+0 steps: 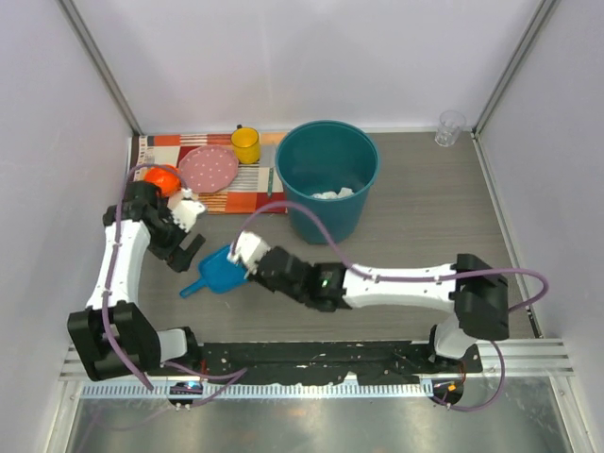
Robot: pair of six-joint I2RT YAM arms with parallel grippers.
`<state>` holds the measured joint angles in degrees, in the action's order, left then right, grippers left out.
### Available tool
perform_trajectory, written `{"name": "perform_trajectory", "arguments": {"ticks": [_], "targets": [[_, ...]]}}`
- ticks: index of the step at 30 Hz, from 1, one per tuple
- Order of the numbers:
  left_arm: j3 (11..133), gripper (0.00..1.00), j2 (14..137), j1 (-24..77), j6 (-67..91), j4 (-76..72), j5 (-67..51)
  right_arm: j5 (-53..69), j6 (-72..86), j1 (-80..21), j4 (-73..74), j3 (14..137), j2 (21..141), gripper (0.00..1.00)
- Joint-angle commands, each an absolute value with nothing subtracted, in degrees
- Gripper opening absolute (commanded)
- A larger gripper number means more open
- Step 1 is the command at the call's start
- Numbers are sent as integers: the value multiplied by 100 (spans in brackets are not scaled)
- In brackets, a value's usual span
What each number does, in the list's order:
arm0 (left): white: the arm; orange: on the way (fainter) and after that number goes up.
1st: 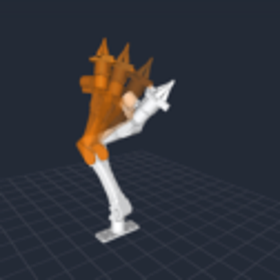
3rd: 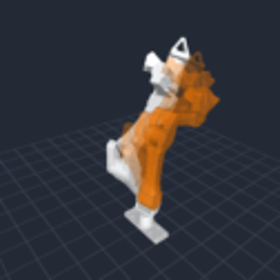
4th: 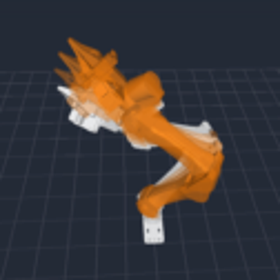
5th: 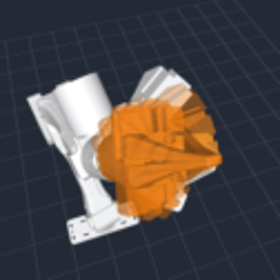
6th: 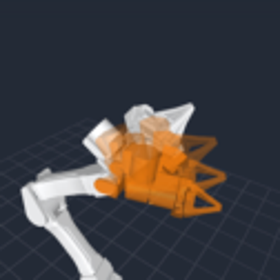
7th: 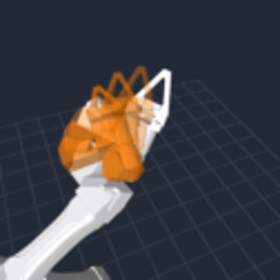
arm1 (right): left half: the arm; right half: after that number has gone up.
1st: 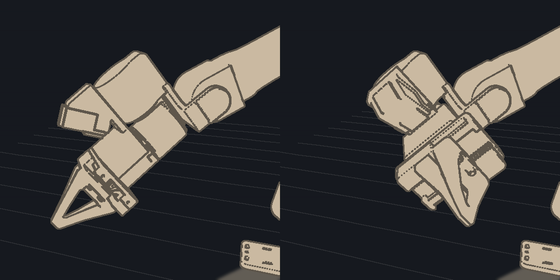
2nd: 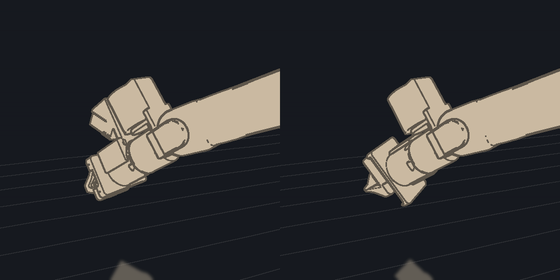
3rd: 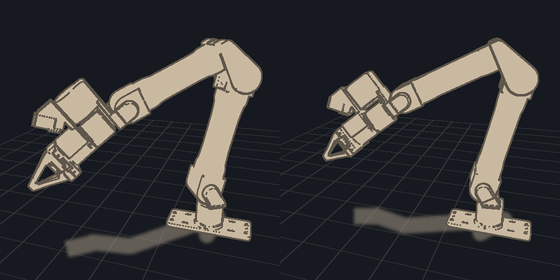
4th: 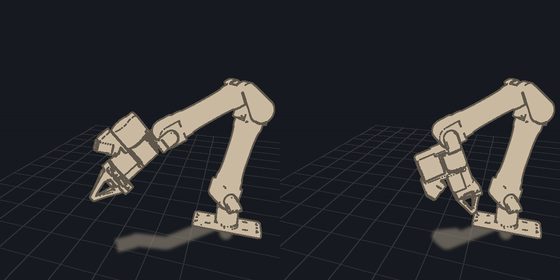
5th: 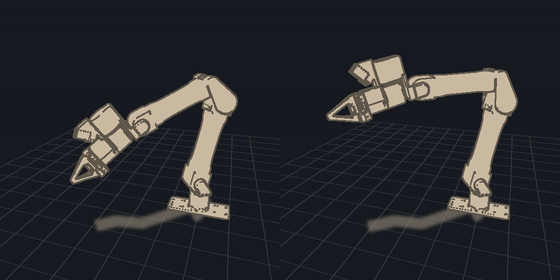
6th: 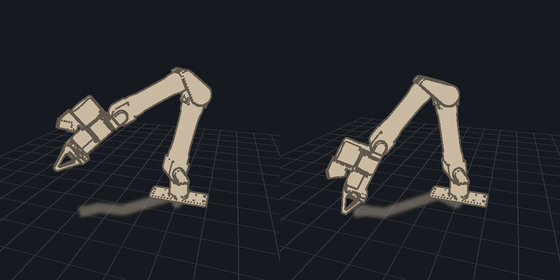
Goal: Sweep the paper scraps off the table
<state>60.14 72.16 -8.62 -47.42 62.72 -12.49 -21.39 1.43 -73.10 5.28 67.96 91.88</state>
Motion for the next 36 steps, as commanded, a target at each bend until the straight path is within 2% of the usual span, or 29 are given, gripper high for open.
{"name": "perform_trajectory", "arguments": {"ticks": [1, 7, 14, 15, 16, 17, 21, 26, 27, 29, 36], "targets": [[6266, 100, 7461, -1520, -3737, 5362, -756, -3233, -3557, -7883, -1572, 6460, 9561, 1], [6021, 100, 7515, -1573, -3691, 5274, -905, -3392, -5498, -8147, -1898, 6697, 10536, 1], [5678, 100, 7392, -1564, -3885, 5133, -817, -3419, -5512, -8288, -1643, 6654, 10933, 1], [5678, 100, 7409, -1564, -3841, 5115, -835, -3410, -5432, -8323, -1696, 6671, 10977, 5], [5686, 100, 7427, -1564, -3815, 5107, -887, -3384, -5362, -8349, -1653, 6706, 11012, 20], [5713, 100, 7444, -1564, -3797, 5115, -914, -3358, -5222, -8384, -1539, 6837, 11091, 28], [5774, 100, 7532, -1564, -3753, 5194, -1055, -3164, -4861, -8464, -915, 7022, 11206, 40], [5739, 100, 7524, -1564, -3762, 5177, -1090, -3357, -4703, -8560, -853, 7022, 11092, 54], [5739, 100, 7523, -1573, -3762, 5168, -1107, -3384, -4615, -8578, -853, 7031, 10996, 68], [5730, 100, 7515, -1573, -3753, 5177, -1177, -3305, -4483, -8622, -765, 7040, 10855, 80], [5809, 100, 7506, -1565, -3420, 5002, -1590, -2725, -3613, -8701, -475, 6865, 9986, 81]]}}
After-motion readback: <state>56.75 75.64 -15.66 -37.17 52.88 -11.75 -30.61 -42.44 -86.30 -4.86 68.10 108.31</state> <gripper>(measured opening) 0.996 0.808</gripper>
